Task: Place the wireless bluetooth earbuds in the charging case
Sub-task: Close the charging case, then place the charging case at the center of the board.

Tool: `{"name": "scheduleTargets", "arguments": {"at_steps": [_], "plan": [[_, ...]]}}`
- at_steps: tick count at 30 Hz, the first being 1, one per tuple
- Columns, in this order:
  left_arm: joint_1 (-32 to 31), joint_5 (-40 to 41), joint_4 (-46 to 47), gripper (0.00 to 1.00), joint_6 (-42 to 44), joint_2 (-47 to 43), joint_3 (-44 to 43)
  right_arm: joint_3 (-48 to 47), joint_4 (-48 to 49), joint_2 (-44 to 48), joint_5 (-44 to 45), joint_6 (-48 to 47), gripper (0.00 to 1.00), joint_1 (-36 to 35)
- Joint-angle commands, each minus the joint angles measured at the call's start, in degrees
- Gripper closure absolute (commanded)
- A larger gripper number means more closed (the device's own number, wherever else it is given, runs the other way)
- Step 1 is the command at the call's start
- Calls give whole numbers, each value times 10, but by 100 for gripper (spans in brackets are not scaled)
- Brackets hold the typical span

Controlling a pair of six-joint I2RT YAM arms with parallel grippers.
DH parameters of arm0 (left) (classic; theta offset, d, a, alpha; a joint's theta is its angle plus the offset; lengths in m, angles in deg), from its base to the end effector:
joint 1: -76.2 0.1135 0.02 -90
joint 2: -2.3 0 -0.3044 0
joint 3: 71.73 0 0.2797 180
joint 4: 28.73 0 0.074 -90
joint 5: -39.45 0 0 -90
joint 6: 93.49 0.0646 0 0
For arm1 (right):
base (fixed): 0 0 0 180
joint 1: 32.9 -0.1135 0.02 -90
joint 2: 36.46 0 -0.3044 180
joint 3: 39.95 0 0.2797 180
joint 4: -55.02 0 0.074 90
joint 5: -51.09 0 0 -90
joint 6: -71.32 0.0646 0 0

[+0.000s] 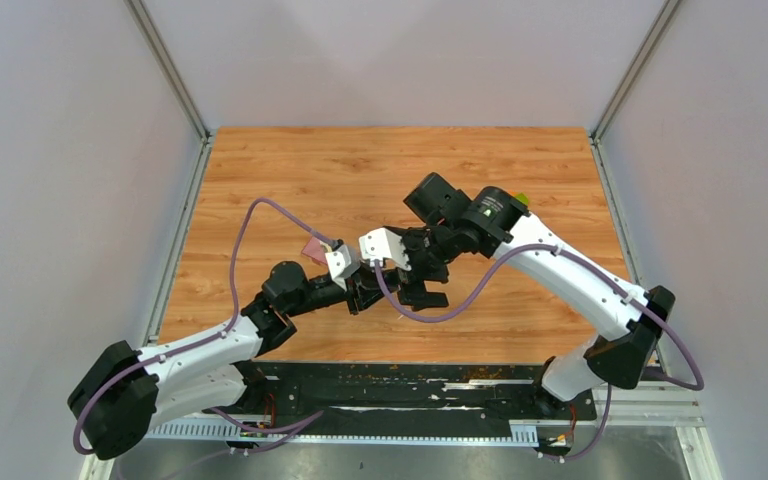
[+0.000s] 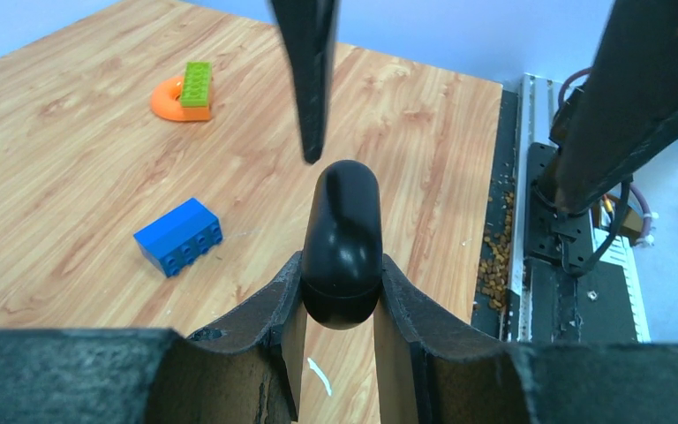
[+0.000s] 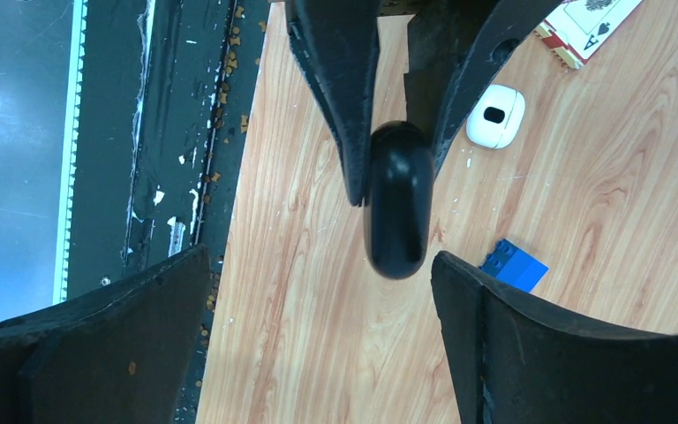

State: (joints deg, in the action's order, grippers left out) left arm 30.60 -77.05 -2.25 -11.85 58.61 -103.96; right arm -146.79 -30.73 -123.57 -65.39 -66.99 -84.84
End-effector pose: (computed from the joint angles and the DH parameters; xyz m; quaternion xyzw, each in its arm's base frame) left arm 0.1461 -0.1904 0.2582 0.3719 0.5856 -0.4601 0.5541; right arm 0.1755 0.2709 0.3915 -0.7613 0.5739 0.2303 0.1950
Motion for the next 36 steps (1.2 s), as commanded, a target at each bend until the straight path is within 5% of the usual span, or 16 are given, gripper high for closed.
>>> {"name": "scheduleTargets", "arguments": {"at_steps": [1,8,16,23,31,36], "plan": [[3,26,16,100,-19,-2,-23,11,10,45,8,9,5,-3],[3,9,16,100,-11,12,-23,32,41,58,47,30,4,27],[3,32,-31,100,-50,34,-45,3,68,66,-29,98,0,238],[2,67,-303,95,-176,105,-210,87,118,131,-50,206,0,394],[1,159,-294,87,-335,130,-209,231,195,259,-25,269,1,488],[0,163,-340,85,-367,235,-270,271,205,302,-68,303,1,531]]}}
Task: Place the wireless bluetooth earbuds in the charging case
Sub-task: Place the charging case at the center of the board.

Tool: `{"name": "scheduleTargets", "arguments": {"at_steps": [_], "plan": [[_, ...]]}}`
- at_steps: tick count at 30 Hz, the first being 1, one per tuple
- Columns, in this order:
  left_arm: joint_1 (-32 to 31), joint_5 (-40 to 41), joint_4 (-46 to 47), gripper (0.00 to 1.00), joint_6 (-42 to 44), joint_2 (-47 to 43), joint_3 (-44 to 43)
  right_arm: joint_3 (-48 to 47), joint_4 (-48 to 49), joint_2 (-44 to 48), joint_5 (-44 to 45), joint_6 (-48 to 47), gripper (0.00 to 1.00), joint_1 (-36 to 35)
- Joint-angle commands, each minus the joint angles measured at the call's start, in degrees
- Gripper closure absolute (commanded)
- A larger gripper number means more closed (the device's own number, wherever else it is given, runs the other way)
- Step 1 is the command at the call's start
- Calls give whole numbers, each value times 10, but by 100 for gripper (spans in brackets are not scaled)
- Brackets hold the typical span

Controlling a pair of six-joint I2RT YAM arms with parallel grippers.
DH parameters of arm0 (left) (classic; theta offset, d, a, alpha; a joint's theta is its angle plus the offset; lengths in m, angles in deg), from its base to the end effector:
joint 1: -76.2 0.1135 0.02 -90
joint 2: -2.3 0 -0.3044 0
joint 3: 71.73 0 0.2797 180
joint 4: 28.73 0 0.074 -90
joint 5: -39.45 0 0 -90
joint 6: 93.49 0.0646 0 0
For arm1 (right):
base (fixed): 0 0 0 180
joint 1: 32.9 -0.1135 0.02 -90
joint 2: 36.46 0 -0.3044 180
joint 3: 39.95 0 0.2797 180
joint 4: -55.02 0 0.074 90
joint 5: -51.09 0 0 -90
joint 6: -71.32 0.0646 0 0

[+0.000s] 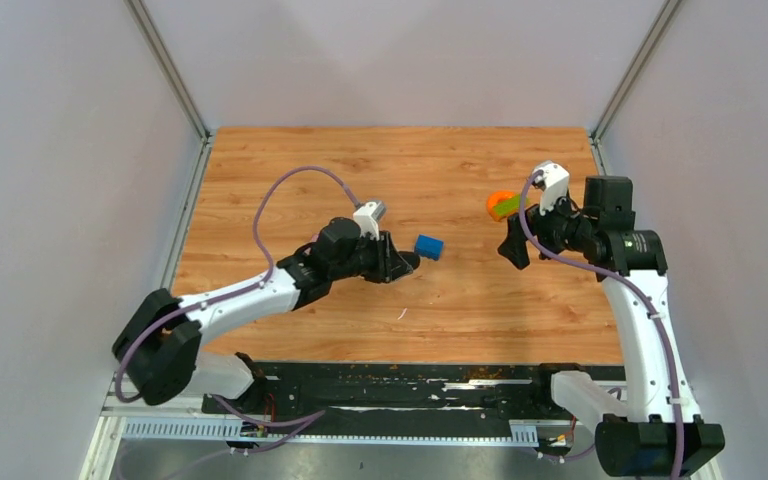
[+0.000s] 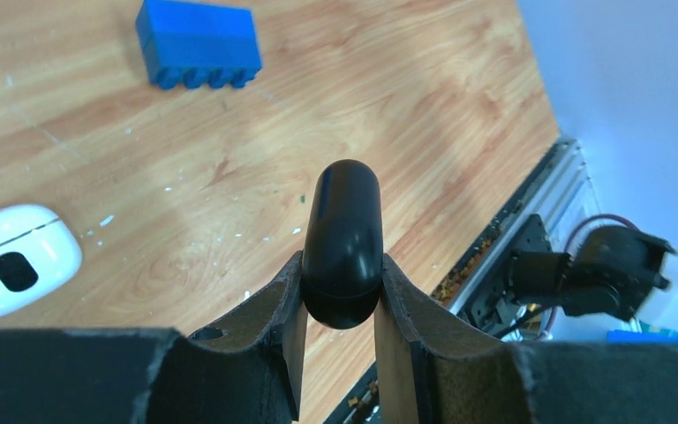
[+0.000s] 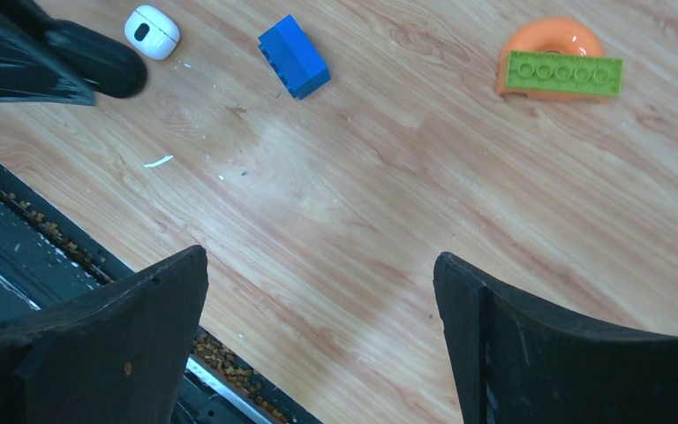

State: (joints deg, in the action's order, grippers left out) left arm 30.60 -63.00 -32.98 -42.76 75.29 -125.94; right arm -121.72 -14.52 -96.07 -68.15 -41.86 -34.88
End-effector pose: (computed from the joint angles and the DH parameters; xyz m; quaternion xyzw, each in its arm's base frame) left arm 0.2153 -0.2397 0.2609 0.1055 0.8245 -0.4368 0.3438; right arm 0.2121 0.0389 0.3856 -0.2859 0.8598 0.1665 0.3889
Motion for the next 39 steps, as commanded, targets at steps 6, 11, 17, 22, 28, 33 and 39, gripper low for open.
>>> {"name": "scheduleTargets", "arguments": {"at_steps": [6,11,17,22,28,33,39], "plan": [[0,36,-39,73,-61,167,-97,31,37,42,-109,90,1,69],[1,19,-43,64,-72,232,-125,23,31,50,-123,87,2,72],[1,17,-108,56,-99,290,-175,14,30,43,-121,92,1,75],[1,28,-140,42,-116,281,-187,12,24,44,-117,84,1,76],[1,84,-236,41,-75,225,-198,17,19,44,-106,72,1,77],[1,177,-322,41,17,109,-203,32,36,58,-73,79,1,78],[1,373,-427,10,161,-56,-242,36,79,58,2,150,1,82]]}}
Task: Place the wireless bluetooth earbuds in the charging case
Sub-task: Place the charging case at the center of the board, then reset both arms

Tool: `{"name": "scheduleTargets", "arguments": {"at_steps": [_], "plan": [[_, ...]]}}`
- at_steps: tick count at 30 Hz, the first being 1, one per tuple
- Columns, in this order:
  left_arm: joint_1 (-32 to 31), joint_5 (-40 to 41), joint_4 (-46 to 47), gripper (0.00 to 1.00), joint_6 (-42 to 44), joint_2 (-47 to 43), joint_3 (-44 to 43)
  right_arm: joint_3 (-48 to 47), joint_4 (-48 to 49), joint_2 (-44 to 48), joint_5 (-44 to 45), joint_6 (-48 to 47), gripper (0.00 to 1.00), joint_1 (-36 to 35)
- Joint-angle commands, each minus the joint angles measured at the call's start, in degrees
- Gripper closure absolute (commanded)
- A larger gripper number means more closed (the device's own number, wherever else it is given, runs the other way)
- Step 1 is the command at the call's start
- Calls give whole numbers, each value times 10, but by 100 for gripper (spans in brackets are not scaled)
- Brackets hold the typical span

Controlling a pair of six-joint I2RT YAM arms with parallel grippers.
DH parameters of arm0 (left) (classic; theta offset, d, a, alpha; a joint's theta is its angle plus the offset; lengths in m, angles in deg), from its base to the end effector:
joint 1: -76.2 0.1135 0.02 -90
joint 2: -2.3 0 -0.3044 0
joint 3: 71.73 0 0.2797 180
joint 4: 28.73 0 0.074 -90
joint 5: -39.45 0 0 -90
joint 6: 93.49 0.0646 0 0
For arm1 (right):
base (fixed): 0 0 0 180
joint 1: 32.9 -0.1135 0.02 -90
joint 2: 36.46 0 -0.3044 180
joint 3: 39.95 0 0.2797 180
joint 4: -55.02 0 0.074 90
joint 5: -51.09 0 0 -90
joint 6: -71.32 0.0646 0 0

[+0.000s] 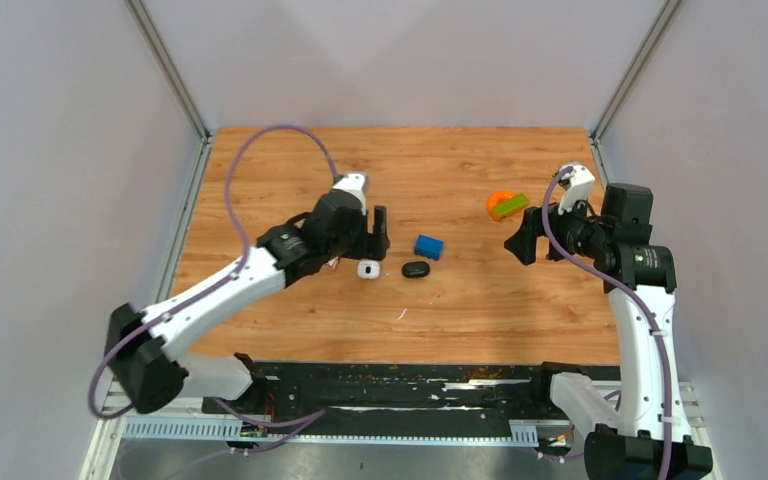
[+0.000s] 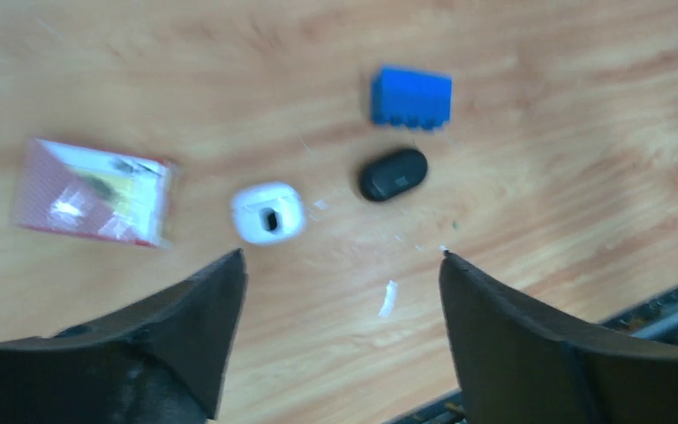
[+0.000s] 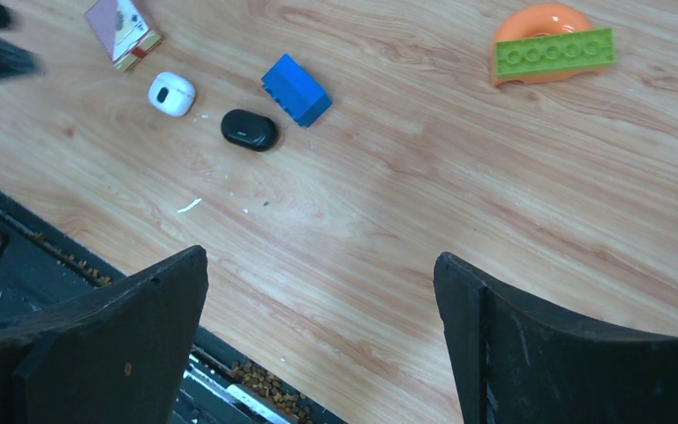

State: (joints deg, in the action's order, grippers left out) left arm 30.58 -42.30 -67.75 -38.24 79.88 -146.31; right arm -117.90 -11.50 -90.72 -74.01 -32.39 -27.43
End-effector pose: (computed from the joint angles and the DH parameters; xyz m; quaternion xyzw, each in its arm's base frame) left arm 0.2419 -0.2339 0.3038 0.0572 0.9099 -0.2115 0.3522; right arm 0.1940 0.0187 0.3867 -0.1831 0.8629 0.2089 0.4222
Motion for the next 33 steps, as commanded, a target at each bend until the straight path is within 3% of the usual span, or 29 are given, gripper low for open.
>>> {"name": "scheduleTargets", "arguments": {"at_steps": [1,7,11,18,23,33], "plan": [[1,194,-86,1,129,-130,-40,-4,56,4,70,64,1,9],[2,324,-72,0,167,-313,1,6,84,7,72,97,1,26],[2,348,-18,0,220,-377,54,18,90,0,54,105,1,32],[2,265,77,0,372,-343,120,15,88,-10,51,100,1,40],[5,199,104,0,316,-346,142,11,77,-8,50,87,1,45],[30,211,104,0,281,-332,140,6,73,-11,23,91,1,54]]}}
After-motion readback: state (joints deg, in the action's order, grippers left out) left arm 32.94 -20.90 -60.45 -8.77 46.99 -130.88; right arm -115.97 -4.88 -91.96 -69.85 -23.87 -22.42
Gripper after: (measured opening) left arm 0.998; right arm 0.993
